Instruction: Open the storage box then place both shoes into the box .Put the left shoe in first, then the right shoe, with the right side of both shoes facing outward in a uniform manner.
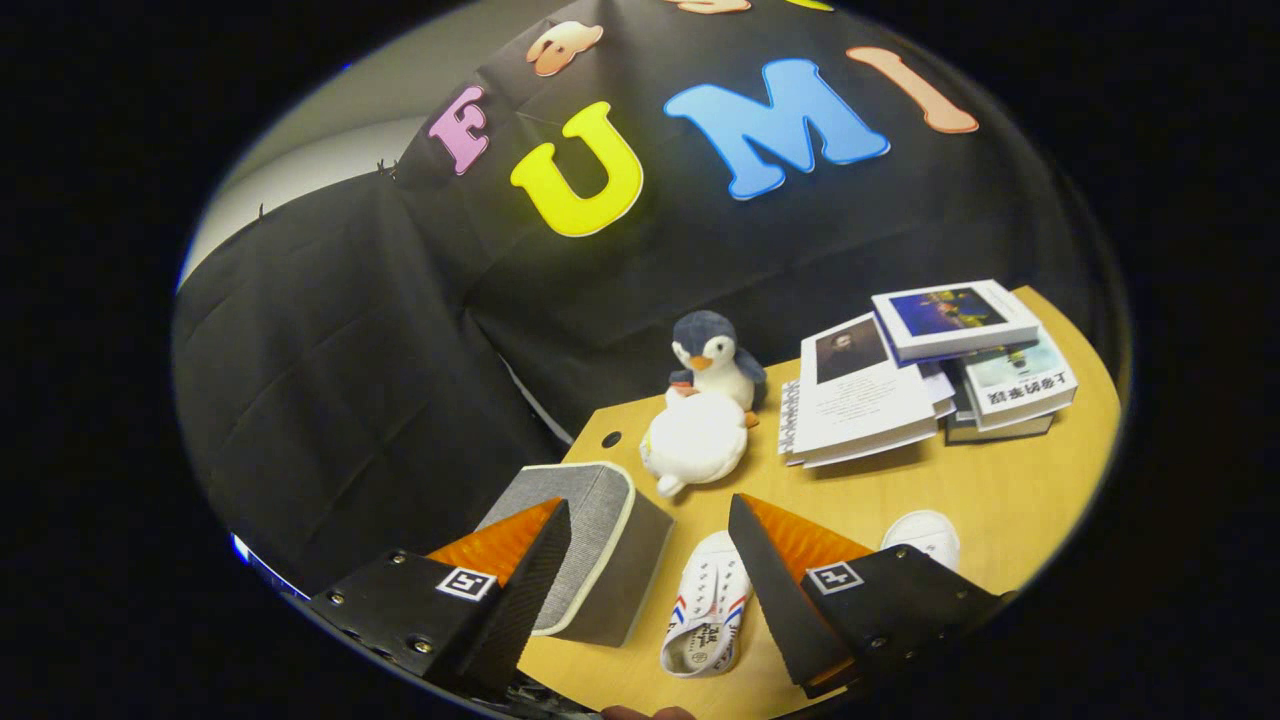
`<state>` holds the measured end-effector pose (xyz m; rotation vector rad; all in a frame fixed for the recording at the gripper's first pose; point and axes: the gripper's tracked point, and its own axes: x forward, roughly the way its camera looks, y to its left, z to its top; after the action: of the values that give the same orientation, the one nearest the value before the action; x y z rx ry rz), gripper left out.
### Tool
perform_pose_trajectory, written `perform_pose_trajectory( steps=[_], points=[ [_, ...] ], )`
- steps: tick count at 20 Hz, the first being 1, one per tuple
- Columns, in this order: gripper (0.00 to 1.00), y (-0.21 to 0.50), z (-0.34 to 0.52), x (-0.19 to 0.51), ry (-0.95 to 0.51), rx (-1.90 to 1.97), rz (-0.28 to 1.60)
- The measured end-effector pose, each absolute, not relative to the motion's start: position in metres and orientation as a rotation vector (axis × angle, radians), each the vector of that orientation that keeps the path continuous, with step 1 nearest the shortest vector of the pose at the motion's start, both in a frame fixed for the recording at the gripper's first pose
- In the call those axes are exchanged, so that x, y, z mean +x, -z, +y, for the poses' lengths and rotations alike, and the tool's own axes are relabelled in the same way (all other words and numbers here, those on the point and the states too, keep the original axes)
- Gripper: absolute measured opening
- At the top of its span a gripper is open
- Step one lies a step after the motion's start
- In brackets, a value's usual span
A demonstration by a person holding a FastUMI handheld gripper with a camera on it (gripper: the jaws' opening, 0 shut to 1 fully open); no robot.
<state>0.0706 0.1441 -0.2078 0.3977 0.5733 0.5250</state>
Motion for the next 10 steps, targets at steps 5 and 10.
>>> perform_pose_trajectory(
  steps=[5, 10],
  points=[
    [0.97, 0.243, 0.186, 0.071, -0.645, 0.446, 0.668],
    [0.96, 0.288, 0.235, 0.066, -0.736, 0.671, 0.902]
  ],
)
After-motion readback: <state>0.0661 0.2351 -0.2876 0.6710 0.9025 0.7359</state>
